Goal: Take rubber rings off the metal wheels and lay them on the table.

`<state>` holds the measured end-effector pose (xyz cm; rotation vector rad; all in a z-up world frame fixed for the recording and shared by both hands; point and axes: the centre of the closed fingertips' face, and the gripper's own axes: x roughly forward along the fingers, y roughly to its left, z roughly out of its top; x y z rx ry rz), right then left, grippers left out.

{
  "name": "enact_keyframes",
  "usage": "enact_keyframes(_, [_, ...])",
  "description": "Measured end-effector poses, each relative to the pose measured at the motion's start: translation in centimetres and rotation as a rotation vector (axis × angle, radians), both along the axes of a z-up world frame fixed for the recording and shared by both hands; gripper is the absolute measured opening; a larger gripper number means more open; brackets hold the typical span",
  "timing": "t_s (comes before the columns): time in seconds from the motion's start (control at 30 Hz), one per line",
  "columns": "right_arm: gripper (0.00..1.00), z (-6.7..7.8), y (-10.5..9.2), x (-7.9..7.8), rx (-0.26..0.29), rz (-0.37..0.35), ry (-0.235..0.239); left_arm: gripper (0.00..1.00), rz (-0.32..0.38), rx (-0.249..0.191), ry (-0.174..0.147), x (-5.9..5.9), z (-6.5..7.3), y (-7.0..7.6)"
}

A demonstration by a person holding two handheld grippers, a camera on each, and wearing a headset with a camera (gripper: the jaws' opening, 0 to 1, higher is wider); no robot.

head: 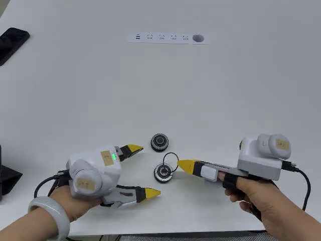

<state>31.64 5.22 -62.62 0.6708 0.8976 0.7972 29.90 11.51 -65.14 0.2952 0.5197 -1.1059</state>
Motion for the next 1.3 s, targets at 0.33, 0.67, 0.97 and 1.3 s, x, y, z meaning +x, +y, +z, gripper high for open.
enact_keyframes(0.33, [0.02,-1.4,-3.3,1.4,-0.035,-0.101,0.025,0.67,0.016,0.005,0.006,-0.1,0.0,0.5])
enact_keyframes(0.67, [0.02,-2.7,-4.0,1.7,-0.130,-0.107,-0.006,0.66,0.019,0.003,0.010,-0.1,0.0,0.5])
enact_keyframes(0.97, [0.11,-3.6,-4.4,1.5,-0.228,-0.048,-0.067,0.64,0.021,0.003,0.015,0.0,-0.2,0.7])
enact_keyframes(1.3, [0.23,-3.1,-4.3,1.6,-0.279,-0.001,-0.140,0.62,0.012,-0.003,0.013,0.0,0.2,0.3])
